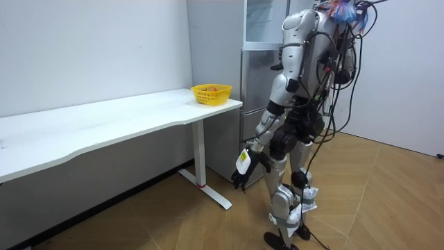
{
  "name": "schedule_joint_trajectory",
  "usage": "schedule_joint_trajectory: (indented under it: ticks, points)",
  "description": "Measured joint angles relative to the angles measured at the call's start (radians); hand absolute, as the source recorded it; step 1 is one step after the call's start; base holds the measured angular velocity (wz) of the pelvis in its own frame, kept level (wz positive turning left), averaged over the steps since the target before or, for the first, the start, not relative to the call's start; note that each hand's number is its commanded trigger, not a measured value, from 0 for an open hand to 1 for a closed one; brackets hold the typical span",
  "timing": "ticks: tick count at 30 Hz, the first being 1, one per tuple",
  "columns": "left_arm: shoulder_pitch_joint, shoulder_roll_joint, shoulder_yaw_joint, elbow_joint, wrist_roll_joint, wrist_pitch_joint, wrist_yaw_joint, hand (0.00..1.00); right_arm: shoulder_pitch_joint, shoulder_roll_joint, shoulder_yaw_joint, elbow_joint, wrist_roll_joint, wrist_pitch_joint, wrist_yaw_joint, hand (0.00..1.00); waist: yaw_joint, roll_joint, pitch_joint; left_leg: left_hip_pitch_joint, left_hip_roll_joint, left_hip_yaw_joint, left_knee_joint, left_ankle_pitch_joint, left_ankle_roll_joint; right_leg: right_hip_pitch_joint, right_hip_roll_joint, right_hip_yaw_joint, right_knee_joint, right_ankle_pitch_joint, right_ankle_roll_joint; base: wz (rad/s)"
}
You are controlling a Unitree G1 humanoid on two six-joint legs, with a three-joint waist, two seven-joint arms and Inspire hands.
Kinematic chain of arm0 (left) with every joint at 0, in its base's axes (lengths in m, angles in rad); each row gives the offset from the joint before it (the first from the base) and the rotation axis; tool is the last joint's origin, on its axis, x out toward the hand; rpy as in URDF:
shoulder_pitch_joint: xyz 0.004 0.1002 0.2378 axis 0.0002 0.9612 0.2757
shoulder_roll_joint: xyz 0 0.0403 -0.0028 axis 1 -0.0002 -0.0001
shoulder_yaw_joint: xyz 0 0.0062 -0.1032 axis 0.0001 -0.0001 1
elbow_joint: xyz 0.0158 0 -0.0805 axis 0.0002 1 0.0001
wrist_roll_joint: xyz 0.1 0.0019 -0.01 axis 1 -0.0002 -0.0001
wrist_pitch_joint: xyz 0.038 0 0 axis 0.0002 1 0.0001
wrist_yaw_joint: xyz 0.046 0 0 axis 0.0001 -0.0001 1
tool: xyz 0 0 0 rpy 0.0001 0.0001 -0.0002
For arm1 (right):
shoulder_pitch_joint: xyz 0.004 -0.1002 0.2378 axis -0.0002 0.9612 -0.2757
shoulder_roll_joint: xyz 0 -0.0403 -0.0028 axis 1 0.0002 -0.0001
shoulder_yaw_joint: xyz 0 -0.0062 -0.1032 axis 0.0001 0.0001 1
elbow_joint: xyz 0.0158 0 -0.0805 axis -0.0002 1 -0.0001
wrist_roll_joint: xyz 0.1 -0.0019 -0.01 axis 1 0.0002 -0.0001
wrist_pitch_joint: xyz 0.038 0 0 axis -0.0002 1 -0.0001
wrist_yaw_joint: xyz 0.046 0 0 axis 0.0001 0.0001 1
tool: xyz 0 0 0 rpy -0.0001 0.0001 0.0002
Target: Retrieve from the upper fridge
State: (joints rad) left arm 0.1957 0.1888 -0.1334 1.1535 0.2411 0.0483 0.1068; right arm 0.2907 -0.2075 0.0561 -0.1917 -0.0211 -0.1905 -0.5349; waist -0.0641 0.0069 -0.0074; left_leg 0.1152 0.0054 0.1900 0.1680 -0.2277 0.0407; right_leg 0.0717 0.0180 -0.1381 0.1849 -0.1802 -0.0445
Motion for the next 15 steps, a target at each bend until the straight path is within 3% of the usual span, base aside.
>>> schedule_joint_trajectory:
  ticks: [4, 5, 10, 15]
  points:
    - [0.004, -0.002, -0.001, 0.006, -0.018, 0.005, 0.006, 0.00, 0.052, 0.016, -0.011, 0.129, 0.018, 0.016, -0.051, 0.00, -0.024, 0.004, 0.0003, 0.000, 0.000, 0.009, -0.002, 0.000, 0.000, 0.001, 0.001, 0.004, 0.001, 0.000, 0.000, -0.06]
    - [0.000, -0.002, -0.003, 0.007, -0.046, 0.005, 0.015, 0.00, 0.053, 0.015, -0.012, 0.180, 0.030, 0.018, -0.063, 0.00, -0.025, 0.000, 0.0043, 0.001, 0.002, 0.020, -0.003, 0.000, 0.000, -0.004, 0.003, 0.014, 0.003, 0.000, 0.000, -0.19]
    - [0.003, 0.000, 0.015, 0.000, -0.078, -0.006, 0.018, 0.00, 0.056, 0.017, -0.060, 0.278, 0.170, 0.022, -0.108, 0.00, -0.042, 0.012, 0.0014, -0.003, 0.002, 0.025, -0.006, -0.001, 0.000, -0.019, 0.004, 0.025, 0.005, -0.001, 0.001, -0.05]
    - [0.040, 0.004, 0.034, -0.029, -0.083, -0.003, 0.015, 0.00, 0.057, 0.013, -0.136, 0.390, 0.303, 0.023, -0.198, 0.00, -0.046, -0.009, -0.0013, -0.001, 0.001, 0.025, -0.005, -0.001, 0.000, -0.020, 0.004, 0.022, 0.003, -0.001, 0.000, 0.00]
